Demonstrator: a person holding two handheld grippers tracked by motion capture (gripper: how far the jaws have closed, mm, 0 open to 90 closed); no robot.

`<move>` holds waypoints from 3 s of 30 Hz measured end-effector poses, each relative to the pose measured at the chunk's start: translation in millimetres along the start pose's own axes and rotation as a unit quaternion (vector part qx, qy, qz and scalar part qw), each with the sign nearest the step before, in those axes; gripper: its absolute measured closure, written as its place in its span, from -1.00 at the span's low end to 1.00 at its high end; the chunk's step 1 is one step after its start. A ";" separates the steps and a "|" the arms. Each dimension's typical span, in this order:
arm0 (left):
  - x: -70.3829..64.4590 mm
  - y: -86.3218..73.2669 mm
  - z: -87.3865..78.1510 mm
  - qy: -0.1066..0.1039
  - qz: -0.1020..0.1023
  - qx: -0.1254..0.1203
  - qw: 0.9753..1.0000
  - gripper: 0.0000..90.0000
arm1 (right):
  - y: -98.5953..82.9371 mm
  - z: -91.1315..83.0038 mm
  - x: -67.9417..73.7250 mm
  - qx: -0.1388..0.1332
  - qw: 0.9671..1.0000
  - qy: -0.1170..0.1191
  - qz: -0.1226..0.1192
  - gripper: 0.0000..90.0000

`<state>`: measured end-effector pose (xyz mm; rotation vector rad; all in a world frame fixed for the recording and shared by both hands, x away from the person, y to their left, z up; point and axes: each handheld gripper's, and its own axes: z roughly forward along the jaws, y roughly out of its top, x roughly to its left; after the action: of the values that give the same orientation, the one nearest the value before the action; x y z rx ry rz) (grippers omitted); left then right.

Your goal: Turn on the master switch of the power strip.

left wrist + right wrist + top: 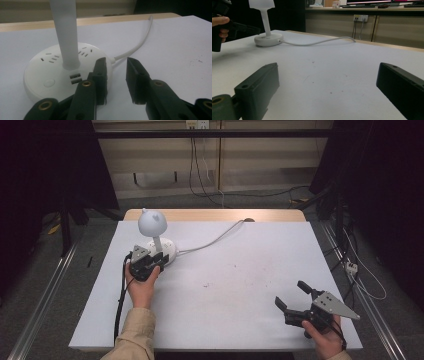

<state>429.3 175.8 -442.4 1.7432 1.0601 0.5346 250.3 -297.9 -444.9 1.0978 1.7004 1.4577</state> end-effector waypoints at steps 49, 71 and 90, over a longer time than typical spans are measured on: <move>4.1 4.2 18.2 0.022 -0.007 0.012 1.000 1.00 | 0.3 -0.3 -0.1 0.002 1.000 0.006 -0.008 -0.90; 7.6 0.6 26.5 0.040 0.003 0.019 0.999 1.00 | 0.7 0.0 0.2 0.001 1.000 0.005 -0.011 -0.90; 3.9 8.1 34.6 0.049 0.016 0.029 0.998 1.00 | 1.1 -1.1 0.7 -0.001 1.000 0.005 -0.009 -0.90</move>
<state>460.5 160.2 -449.9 1.8038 1.1267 0.6201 249.2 -297.8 -443.5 1.0730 1.7117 1.4539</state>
